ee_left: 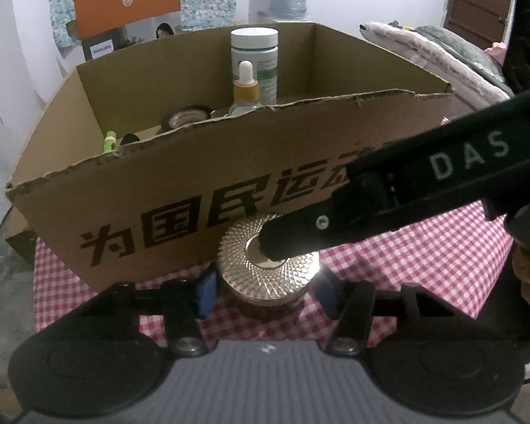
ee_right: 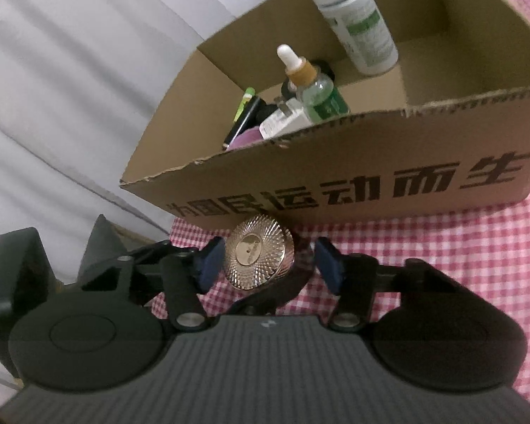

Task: Organize rigid objects
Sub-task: 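Reach the right gripper to the gold-lidded jar and close on it, then carry the gold-lidded jar into the box and open the right gripper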

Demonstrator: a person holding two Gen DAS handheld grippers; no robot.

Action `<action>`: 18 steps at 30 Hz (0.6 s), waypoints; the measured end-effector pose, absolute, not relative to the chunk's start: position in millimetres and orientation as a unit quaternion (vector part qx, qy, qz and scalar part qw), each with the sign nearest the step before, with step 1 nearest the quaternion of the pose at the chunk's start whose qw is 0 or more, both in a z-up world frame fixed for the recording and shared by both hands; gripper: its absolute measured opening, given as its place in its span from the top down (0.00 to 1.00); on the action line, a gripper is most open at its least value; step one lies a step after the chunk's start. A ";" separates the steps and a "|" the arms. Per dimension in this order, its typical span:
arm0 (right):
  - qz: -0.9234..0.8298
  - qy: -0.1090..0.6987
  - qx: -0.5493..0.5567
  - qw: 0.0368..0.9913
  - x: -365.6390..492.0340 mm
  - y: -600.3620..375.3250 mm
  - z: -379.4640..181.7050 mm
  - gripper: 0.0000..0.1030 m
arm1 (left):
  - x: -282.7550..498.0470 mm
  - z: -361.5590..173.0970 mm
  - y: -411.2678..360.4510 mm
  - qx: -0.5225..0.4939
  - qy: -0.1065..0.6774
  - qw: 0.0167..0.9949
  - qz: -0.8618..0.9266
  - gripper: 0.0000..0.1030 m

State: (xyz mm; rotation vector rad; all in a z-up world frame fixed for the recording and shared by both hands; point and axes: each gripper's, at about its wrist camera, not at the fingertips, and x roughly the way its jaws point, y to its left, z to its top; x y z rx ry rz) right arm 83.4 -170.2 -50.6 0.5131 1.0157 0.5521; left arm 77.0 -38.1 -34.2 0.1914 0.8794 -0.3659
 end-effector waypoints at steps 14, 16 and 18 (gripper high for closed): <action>0.242 0.486 0.247 0.802 64.3 -198.8 -49.9 0.55 | 53.9 -30.6 -67.1 0.105 0.418 0.874 -0.225 0.45; 0.239 0.485 0.245 0.805 60.3 -202.5 -48.9 0.55 | 49.9 -30.7 -70.8 0.111 0.415 0.873 -0.230 0.45; 0.236 0.484 0.245 0.806 57.7 -205.3 -49.0 0.55 | 48.9 -30.9 -74.3 0.118 0.413 0.874 -0.226 0.44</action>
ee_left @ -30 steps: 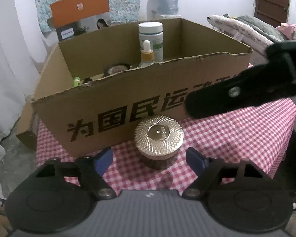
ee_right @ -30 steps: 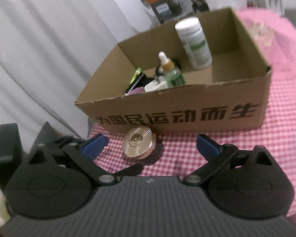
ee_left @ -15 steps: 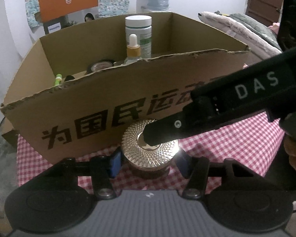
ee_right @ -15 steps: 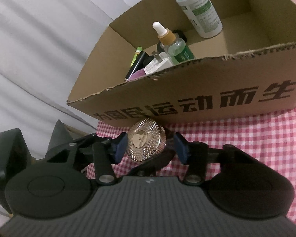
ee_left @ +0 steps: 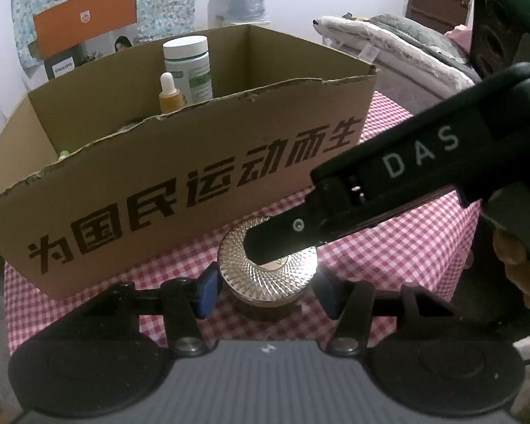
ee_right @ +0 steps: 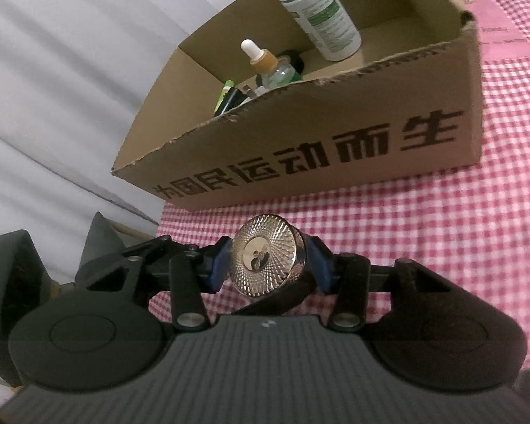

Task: Organize rigid objects
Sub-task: 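Carry the gold-lidded jar into the box and open the right gripper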

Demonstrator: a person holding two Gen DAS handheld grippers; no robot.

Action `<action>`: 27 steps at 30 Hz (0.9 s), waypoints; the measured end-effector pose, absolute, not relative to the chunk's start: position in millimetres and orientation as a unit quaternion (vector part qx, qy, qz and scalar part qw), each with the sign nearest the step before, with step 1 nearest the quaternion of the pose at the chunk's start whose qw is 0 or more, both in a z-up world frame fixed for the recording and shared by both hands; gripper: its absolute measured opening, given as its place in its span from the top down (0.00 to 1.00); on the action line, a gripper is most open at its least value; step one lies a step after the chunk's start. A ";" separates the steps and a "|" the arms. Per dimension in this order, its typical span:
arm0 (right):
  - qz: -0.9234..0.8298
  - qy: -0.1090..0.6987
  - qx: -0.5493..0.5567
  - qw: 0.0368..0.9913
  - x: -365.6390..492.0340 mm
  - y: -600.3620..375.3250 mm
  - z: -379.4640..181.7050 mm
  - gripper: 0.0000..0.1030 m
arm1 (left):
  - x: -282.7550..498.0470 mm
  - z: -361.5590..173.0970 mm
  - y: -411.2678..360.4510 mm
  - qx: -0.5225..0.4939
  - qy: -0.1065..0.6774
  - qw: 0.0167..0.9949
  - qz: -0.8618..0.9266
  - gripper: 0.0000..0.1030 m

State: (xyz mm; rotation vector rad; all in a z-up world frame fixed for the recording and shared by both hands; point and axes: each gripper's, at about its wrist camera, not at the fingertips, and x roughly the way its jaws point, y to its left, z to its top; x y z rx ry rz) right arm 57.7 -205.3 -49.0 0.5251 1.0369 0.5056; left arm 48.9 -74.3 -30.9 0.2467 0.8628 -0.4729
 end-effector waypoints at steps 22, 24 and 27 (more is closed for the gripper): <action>0.230 0.493 0.262 0.797 57.9 -206.1 -61.6 0.54 | 61.9 -45.2 -89.2 0.136 0.428 0.869 -0.207 0.43; 0.230 0.492 0.263 0.798 57.4 -206.4 -61.3 0.54 | 62.5 -45.2 -88.9 0.135 0.428 0.869 -0.206 0.44; 0.230 0.491 0.263 0.798 57.4 -206.0 -61.1 0.54 | 62.0 -45.3 -88.0 0.133 0.428 0.870 -0.206 0.44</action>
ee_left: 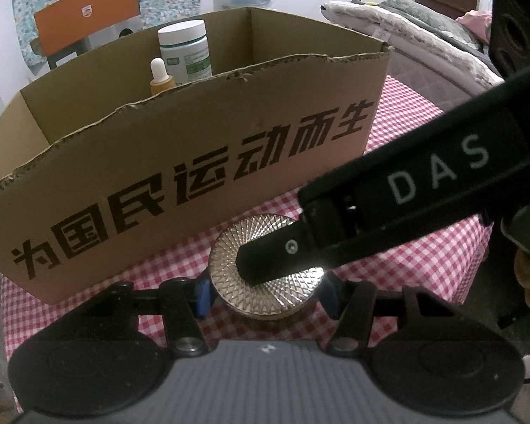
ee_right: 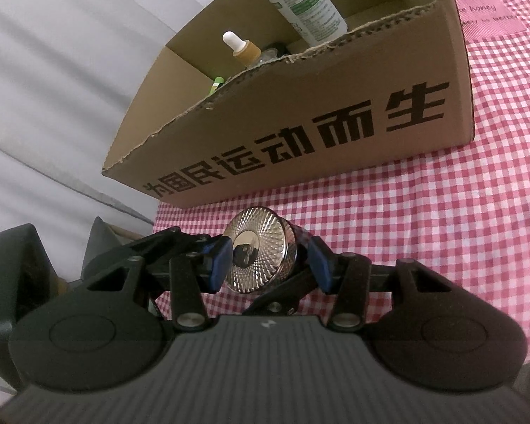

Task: Organize rigid objects
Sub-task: 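Carry the gold-lidded jar into the box and open the right gripper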

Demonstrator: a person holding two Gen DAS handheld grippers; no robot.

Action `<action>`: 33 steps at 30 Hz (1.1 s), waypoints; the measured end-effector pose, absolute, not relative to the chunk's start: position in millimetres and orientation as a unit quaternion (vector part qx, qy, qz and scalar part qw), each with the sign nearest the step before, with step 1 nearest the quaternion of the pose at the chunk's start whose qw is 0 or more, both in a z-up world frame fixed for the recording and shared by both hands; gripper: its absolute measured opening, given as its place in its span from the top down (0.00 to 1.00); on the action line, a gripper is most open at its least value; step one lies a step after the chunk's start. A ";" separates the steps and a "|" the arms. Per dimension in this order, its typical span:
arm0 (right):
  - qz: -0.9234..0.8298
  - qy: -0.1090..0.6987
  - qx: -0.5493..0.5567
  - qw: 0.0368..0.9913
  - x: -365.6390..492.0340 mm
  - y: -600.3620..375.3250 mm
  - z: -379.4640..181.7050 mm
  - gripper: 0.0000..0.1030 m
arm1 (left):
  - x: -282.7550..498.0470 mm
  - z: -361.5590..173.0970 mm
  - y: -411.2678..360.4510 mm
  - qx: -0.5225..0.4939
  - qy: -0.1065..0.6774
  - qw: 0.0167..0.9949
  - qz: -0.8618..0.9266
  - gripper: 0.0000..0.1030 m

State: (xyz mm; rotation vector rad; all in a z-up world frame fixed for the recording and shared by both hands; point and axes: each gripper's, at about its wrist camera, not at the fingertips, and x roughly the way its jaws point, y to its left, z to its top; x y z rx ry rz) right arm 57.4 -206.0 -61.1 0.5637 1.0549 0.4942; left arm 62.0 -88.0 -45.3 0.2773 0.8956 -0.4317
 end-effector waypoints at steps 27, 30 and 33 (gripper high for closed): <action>0.229 0.486 0.253 0.805 56.2 -204.2 -59.1 0.53 | 56.8 -42.2 -88.4 0.124 0.423 0.874 -0.205 0.45; 0.227 0.483 0.249 0.808 55.4 -202.6 -57.2 0.53 | 56.6 -40.6 -87.7 0.123 0.421 0.875 -0.207 0.45; 0.226 0.477 0.248 0.812 53.7 -201.8 -54.8 0.53 | 56.3 -38.9 -87.7 0.123 0.419 0.876 -0.207 0.45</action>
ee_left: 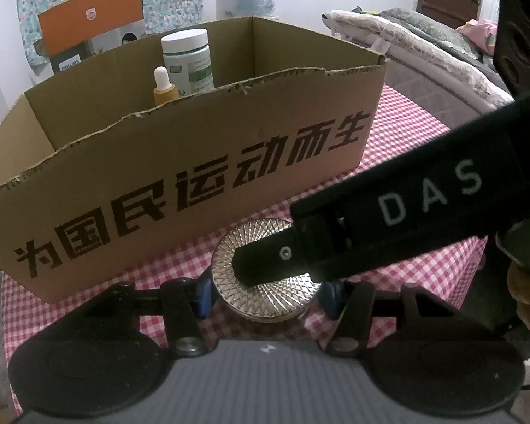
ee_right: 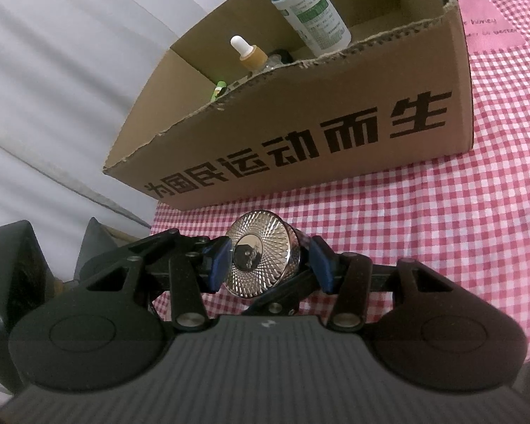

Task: Organize rigid objects
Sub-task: 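Carry the gold-lidded jar into the box and open the right gripper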

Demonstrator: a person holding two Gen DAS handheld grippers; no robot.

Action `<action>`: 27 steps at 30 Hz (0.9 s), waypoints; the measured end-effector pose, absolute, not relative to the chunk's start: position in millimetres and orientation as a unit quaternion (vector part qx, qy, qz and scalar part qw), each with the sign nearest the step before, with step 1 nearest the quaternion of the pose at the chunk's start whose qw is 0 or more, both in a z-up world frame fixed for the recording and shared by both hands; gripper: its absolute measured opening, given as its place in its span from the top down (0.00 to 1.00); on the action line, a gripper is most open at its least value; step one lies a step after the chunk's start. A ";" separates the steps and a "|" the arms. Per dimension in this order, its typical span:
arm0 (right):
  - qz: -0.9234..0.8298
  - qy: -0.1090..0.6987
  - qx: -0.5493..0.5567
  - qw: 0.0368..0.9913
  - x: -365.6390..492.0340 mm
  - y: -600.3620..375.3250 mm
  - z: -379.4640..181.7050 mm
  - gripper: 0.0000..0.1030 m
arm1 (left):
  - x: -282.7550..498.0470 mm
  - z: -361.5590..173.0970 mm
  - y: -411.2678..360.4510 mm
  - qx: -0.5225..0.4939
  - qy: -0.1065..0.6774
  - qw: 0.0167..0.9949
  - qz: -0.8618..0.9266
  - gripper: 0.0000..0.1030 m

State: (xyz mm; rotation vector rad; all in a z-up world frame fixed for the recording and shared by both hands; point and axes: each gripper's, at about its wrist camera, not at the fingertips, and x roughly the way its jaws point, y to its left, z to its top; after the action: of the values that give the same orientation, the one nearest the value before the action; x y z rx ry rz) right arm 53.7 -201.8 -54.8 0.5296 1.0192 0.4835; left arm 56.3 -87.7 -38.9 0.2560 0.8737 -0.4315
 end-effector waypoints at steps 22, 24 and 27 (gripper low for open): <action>0.269 0.353 0.187 0.876 33.6 -219.2 52.1 0.51 | 42.2 63.0 -108.7 0.145 0.296 0.924 -0.196 0.45; 0.271 0.341 0.173 0.883 42.1 -222.9 66.9 0.51 | 53.5 73.0 -113.1 0.139 0.291 0.925 -0.200 0.45; 0.271 0.334 0.154 0.890 58.2 -230.4 82.0 0.51 | 76.3 82.9 -120.2 0.130 0.290 0.926 -0.205 0.45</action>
State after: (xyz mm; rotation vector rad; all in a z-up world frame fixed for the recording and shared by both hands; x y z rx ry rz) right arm 58.2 -230.4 82.0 0.3201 0.6933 0.5632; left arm 76.3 -120.2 82.9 0.2661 0.5954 -0.4195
